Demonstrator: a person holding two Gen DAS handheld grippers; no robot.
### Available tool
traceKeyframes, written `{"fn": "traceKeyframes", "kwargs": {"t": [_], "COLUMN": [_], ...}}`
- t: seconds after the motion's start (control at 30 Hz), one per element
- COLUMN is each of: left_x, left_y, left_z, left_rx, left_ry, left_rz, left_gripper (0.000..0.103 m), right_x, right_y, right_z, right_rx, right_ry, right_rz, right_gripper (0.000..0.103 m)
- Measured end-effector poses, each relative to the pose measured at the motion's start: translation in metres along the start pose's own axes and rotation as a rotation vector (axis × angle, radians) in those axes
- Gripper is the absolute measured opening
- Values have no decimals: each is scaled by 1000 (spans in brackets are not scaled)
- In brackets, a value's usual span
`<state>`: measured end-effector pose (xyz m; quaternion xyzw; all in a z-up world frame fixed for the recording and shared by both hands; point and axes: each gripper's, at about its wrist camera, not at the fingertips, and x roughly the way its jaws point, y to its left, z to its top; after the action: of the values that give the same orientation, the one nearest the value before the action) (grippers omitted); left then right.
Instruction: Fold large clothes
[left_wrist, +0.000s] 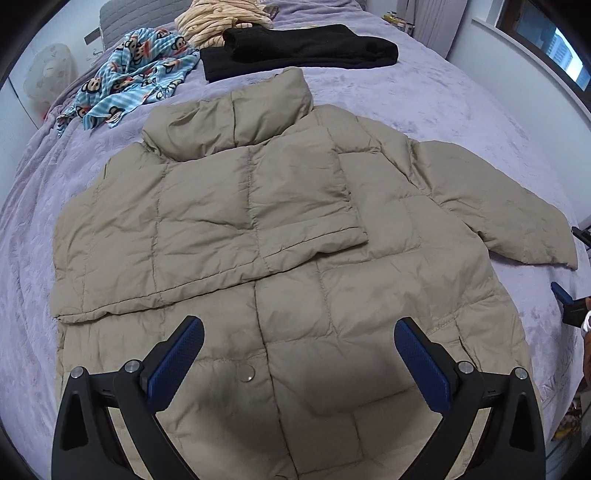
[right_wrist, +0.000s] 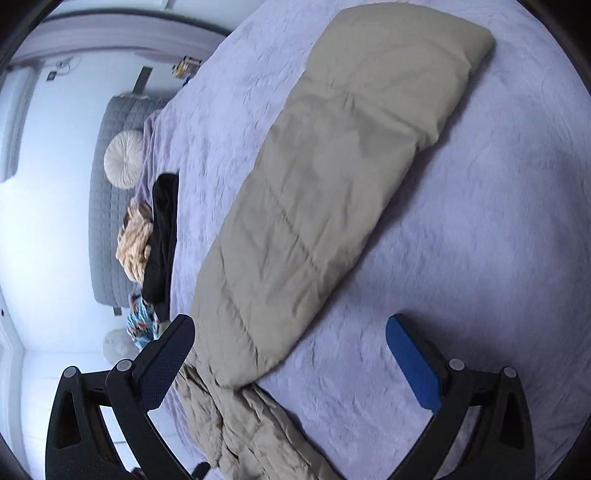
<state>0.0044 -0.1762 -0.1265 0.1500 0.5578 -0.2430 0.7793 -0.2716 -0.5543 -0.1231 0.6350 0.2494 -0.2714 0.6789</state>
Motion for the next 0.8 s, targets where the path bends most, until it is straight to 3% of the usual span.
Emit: {"fn": "traceKeyframes", "kwargs": {"t": [0.17,0.37,0.43,0.47,0.5,0.57,0.7,0.8], "left_x": [4,1,0,1,2,5,8,14], "left_y": [-8,-7,-3,-1,2,7,21,37], "left_z": [3,9,11,12,12,11,5,-3], "left_rx": [12,4,-8,-13,-16,-16,-9,-33], "left_ry": [10,-15,-21,-20,-15,0,-2,31], "left_rz": [1,15,19,19,18,30,86,73], "left_gripper": [103,103,103,103,103,103,103,103], "right_x": [9,25,33,39,43,46,40,36], "right_y": [-21,-27,-26,-26,-25,-19,7,44], "right_z": [29,48,51,52,55,54,49,40], "right_rx": [175,289,329,337,327,285,179,52], "right_ry": [-44,-77,-61,-38,-14,-16,-35,-15], "right_rz": [102,220,238,222,169,115,185,215], "right_gripper": [103,101,79,42,12,9,8,8]}}
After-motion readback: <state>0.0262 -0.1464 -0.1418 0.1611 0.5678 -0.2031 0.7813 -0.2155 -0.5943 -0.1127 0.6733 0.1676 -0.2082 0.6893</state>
